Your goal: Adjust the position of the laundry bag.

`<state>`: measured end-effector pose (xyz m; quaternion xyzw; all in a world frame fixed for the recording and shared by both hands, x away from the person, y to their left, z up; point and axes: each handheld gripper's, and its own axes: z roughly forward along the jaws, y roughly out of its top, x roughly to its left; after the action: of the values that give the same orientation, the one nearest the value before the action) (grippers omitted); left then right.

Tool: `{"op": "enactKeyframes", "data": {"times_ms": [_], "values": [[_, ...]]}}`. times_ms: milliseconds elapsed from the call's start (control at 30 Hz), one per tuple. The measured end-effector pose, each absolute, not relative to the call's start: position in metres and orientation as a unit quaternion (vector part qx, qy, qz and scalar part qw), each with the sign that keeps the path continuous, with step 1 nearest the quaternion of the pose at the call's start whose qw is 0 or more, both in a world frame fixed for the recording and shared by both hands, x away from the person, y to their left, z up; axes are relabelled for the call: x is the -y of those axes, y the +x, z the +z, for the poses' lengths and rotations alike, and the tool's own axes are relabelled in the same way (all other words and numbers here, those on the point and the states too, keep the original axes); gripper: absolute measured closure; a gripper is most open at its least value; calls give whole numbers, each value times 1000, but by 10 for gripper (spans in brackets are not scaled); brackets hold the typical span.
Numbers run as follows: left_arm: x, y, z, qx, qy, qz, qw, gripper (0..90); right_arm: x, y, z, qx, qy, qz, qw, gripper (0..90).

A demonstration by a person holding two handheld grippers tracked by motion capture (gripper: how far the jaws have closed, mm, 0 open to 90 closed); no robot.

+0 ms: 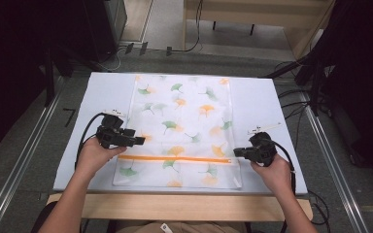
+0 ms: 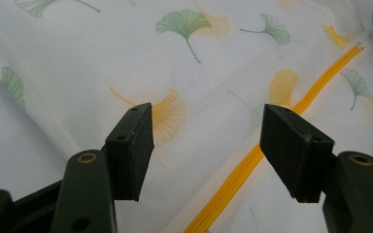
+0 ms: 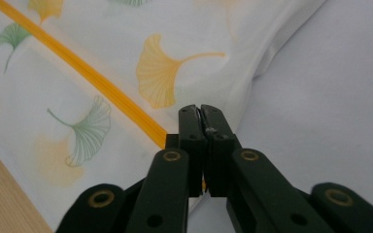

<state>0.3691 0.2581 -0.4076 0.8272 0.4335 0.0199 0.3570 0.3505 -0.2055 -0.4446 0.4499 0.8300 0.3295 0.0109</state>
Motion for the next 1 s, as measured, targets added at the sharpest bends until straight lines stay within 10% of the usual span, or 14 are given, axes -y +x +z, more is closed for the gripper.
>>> {"op": "enactKeyframes", "data": {"times_ms": [667,1000], "values": [[-237,376,-409,-406,839,16,361,376,185,341,-460,-847,426,317,-26,896],[-233,375,-408,-400,839,10,370,378,181,336,-449,-848,404,342,26,741]]}}
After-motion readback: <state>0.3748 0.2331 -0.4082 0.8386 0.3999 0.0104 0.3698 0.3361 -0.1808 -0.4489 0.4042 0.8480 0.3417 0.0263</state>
